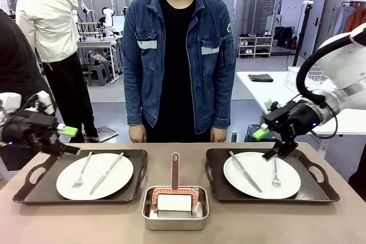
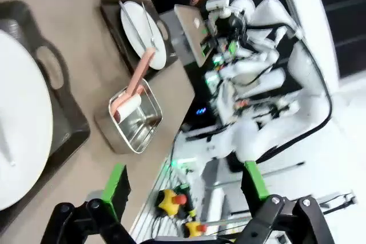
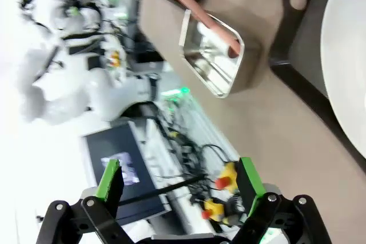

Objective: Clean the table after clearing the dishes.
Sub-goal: When the left (or right) Handle tray is removed, use the left hand (or right hand) to clean the left (or right) side of the table with the Lint Roller.

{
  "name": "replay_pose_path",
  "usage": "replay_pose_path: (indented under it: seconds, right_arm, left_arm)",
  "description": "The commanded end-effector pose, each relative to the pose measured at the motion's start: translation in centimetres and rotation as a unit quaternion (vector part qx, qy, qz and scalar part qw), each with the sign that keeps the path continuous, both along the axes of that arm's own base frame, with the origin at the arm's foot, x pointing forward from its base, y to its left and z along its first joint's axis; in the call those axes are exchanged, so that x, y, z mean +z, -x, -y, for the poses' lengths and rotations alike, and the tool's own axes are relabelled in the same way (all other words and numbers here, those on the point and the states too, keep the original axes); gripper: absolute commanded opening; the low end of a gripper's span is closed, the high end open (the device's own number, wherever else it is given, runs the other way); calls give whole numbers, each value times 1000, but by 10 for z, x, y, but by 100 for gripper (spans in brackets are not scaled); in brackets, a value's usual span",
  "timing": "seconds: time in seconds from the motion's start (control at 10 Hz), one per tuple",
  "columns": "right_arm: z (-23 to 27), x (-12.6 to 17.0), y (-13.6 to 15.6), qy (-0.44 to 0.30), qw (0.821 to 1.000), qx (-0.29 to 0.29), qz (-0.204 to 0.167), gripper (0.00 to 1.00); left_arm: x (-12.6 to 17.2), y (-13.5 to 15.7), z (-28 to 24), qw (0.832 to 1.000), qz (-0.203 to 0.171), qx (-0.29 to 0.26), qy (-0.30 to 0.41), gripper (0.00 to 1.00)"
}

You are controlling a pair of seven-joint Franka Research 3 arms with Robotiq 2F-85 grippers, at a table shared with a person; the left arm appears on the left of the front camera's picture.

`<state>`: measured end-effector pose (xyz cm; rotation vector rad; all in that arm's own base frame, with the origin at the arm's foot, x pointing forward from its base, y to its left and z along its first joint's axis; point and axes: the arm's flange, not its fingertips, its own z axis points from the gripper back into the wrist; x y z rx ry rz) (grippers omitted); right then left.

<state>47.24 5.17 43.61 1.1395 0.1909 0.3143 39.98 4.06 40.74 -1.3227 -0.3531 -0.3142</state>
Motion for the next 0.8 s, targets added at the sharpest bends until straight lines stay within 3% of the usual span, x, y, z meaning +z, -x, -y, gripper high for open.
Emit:
replay_pose_path:
  seconds: [0.0, 0.2, 0.4, 0.7]
  right_arm:
    - [27, 16, 1, -64, 996, -62, 6, 100]
    - [93, 29, 2, -113, 979, -166, 26, 100]
    - [162, 30, 7, -155, 950, -267, 54, 100]
    - [240, 19, 22, -126, 932, -335, 55, 100]
  left_arm:
    - [-7, 1, -34, 997, -14, 61, 40, 100]
    - [6, 9, -75, 992, -5, 121, 43, 100]
    - [19, 18, -102, 986, -9, 162, 30, 100]
    - [50, 47, -144, 975, 3, 224, 13, 100]
